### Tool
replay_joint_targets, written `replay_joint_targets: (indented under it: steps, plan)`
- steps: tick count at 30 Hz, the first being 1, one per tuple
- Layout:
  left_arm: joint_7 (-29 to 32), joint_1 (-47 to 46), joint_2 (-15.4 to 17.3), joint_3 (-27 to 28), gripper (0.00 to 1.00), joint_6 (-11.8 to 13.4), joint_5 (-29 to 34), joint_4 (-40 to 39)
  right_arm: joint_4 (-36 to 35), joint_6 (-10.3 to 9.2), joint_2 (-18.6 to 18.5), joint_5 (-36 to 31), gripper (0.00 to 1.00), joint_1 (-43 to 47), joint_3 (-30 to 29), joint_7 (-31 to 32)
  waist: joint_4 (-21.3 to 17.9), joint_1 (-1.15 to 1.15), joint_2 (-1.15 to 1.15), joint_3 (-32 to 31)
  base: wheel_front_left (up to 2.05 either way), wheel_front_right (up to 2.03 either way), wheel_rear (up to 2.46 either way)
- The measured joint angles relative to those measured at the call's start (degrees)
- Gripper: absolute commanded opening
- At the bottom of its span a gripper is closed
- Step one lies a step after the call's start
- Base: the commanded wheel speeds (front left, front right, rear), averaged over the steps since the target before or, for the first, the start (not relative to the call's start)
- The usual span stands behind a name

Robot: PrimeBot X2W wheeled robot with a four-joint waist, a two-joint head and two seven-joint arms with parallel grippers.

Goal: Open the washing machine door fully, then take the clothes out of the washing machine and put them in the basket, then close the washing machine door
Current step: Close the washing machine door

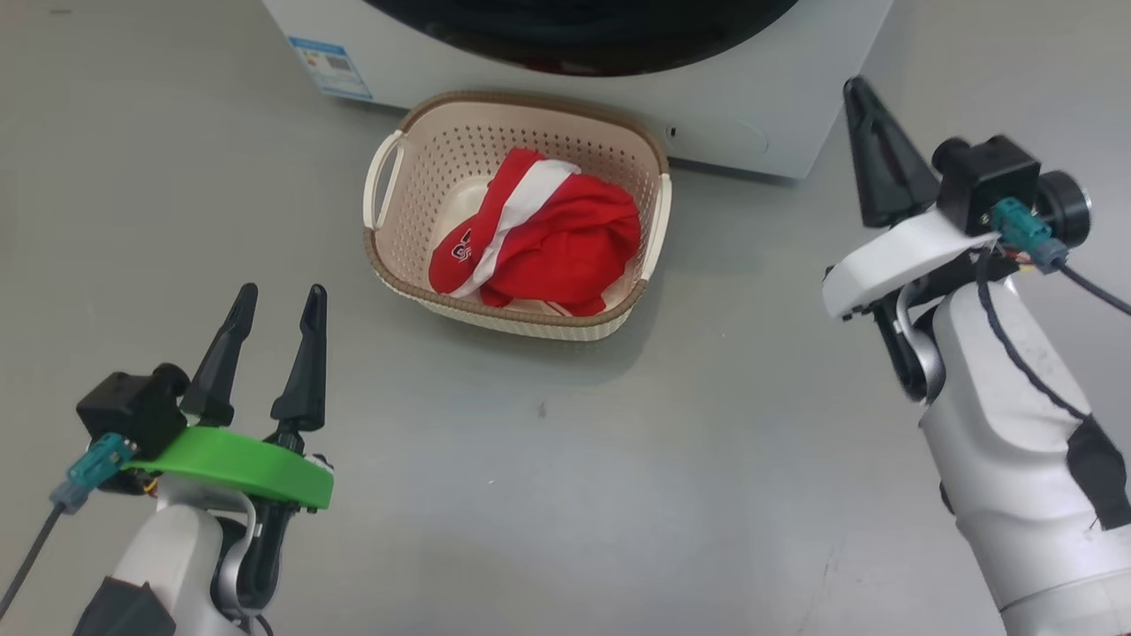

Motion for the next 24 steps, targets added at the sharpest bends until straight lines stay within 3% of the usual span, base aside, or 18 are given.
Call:
replay_joint_targets:
  steps: [11, 18, 24]
  plan:
    - [0.0, 5.4, 1.0, 1.2, 1.0, 0.0, 0.0, 0.5, -3.6, -0.1, 2.0, 1.1, 0.0, 9.0, -0.5, 0.0, -6.4, 0.0, 0.0, -6.9, 0.0, 0.0, 0.0]
    - [0.0, 6.7, 1.0, 2.6, 1.0, 0.0, 0.9, 0.0, -7.9, -2.0, 2.4, 3.3, 0.0, 14.2, -4.2, 0.0, -10.0, 0.0, 0.0, -10.3, 0.0, 0.0, 0.0]
    - [0.0, 8.3, 1.0, 4.0, 1.0, 0.0, 1.3, -0.4, -10.4, -2.04, 3.0, 3.4, 0.0, 18.2, -5.0, 0.0, -12.5, 0.0, 0.0, -12.1, 0.0, 0.0, 0.0]
